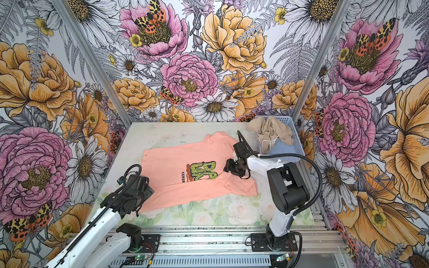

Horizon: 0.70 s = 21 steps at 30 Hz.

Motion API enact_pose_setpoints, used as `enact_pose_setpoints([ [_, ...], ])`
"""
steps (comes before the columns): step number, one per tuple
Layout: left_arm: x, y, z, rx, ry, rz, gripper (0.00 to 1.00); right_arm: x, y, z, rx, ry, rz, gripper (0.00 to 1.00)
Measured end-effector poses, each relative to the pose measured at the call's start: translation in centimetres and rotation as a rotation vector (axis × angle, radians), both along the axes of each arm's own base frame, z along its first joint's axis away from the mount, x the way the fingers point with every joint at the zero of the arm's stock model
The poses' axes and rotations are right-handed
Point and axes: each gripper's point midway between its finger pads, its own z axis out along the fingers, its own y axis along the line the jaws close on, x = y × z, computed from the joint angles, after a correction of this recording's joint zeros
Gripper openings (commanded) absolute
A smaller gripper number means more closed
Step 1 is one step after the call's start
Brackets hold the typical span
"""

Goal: Fold and stack the mixed laundry pile

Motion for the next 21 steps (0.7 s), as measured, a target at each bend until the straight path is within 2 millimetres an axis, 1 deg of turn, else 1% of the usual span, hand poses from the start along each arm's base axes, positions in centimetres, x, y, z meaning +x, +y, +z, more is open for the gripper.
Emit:
enact_pose_setpoints([
  [4,0.0,0.0,0.0,0.000,0.000,0.000,0.78,2.6,1.8,2.2,0.045,-0.060,0.013,0.63],
  [7,0.0,0.0,0.0,0.000,0.000,0.000,0.79,4.3,2.8,3.1,0.066,-0.094,0.022,0.63],
  [9,0.0,0.0,0.0,0.000,0.001,0.000,0.79,4.9,3.2,3.6,0.073,-0.110,0.025,0.63],
  [12,-0.1,0.0,0.0,0.001,0.002,0.000,0.79,5.3,3.3,4.0,0.075,-0.123,0.029,0.63],
  [14,-0.2,0.1,0.2,0.000,0.001,0.000,0.79,5.2,3.2,4.0,0.067,-0.124,0.036,0.63],
  [17,-0.3,0.0,0.5,-0.001,-0.003,-0.005,0.79,4.2,2.4,3.7,0.034,-0.112,0.046,0.63],
  [20,-0.3,-0.1,0.6,-0.002,-0.006,-0.011,0.80,1.5,1.4,3.0,0.013,-0.073,0.052,0.64],
  [21,-0.3,-0.2,0.6,-0.002,-0.006,-0.012,0.80,0.9,1.1,2.7,0.009,-0.060,0.052,0.64],
])
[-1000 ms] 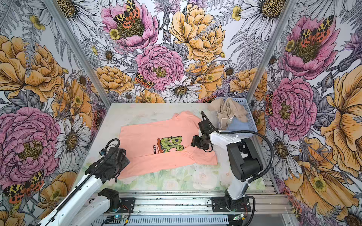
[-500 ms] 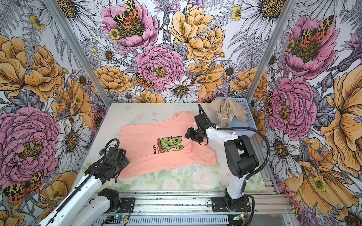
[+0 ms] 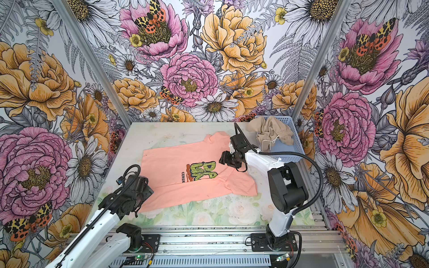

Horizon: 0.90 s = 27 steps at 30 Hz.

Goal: Fold and stack the mixed laundry pile

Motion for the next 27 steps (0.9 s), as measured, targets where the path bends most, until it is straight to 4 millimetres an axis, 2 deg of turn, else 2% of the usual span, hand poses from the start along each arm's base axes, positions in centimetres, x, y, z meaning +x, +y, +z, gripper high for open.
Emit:
enact_pose_setpoints([
  [5,0.0,-0.1,-0.1,0.001,0.003,-0.003,0.80,-2.9,-0.9,-2.8,-0.032,0.086,0.001,0.65],
  [9,0.0,-0.1,-0.1,0.001,0.004,-0.008,0.80,-3.5,-1.1,-3.4,-0.038,0.112,-0.008,0.65],
  [18,-0.1,-0.1,-0.2,0.003,0.010,-0.007,0.80,-2.5,-0.4,-4.0,-0.021,0.115,-0.023,0.65],
  [27,-0.1,-0.1,-0.2,-0.001,0.009,-0.001,0.81,0.9,2.3,-1.5,0.055,0.037,-0.014,0.66],
])
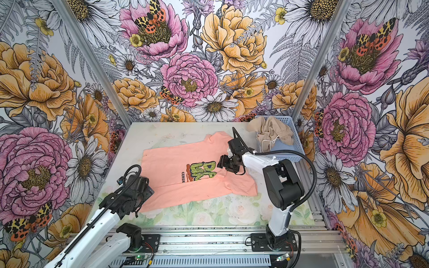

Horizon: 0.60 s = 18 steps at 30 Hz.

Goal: Fold and stack the mixed laundry pile

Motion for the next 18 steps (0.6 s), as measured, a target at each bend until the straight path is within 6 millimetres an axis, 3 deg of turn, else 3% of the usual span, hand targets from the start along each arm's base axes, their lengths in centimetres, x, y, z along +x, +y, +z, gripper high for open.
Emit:
enact_pose_setpoints([
  [5,0.0,0.0,-0.1,0.002,0.008,0.000,0.81,2.2,1.4,1.7,0.037,-0.060,0.012,0.66],
  [9,0.0,-0.1,-0.2,0.003,0.010,-0.006,0.81,2.5,1.4,2.0,0.031,-0.080,0.024,0.66],
  [14,0.0,-0.2,-0.2,0.002,0.009,-0.009,0.81,0.8,-0.1,1.2,-0.022,-0.058,0.038,0.66],
  [18,-0.2,-1.0,-0.4,-0.011,0.024,-0.043,0.80,-2.2,-3.3,0.8,-0.094,-0.019,0.032,0.61],
])
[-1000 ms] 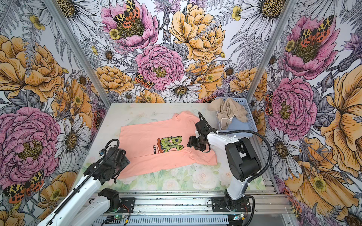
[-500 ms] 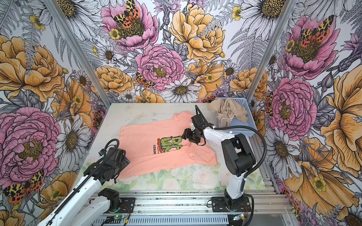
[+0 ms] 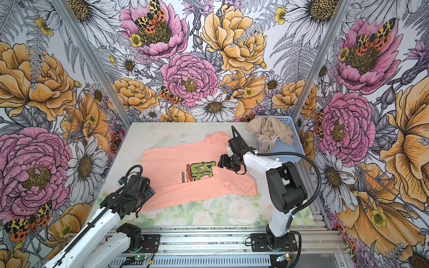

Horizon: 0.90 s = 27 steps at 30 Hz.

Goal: Fold and stack the mixed laundry pile

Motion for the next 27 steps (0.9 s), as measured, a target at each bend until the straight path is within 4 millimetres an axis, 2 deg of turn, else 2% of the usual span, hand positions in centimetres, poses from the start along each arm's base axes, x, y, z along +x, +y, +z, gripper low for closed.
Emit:
enact_pose_setpoints([
  [6,-0.9,-1.7,-1.4,-0.038,0.047,-0.054,0.70,-4.2,-7.3,1.1,-0.072,0.028,-0.105,0.51],
  [8,-1.3,-1.9,-2.1,-0.043,0.078,-0.055,0.67,-5.7,-8.9,1.3,-0.088,0.042,-0.133,0.49],
  [13,-2.0,-1.8,-3.8,-0.021,0.155,-0.043,0.64,-9.4,-9.8,0.2,-0.108,0.118,-0.136,0.43],
  [17,-2.1,-1.4,-4.4,-0.008,0.185,-0.029,0.48,-11.5,-10.8,-1.3,-0.162,0.188,-0.150,0.39],
  [22,-2.0,-0.8,-5.0,-0.001,0.198,-0.009,0.31,-11.8,-11.6,-2.6,-0.199,0.216,-0.185,0.37],
  [24,-2.0,-0.8,-5.1,0.001,0.202,-0.010,0.25,-12.0,-11.8,-3.7,-0.218,0.242,-0.203,0.35],
  [27,-2.0,-0.8,-5.3,0.010,0.216,-0.018,0.23,-12.1,-12.6,-5.4,-0.270,0.288,-0.223,0.33],
])
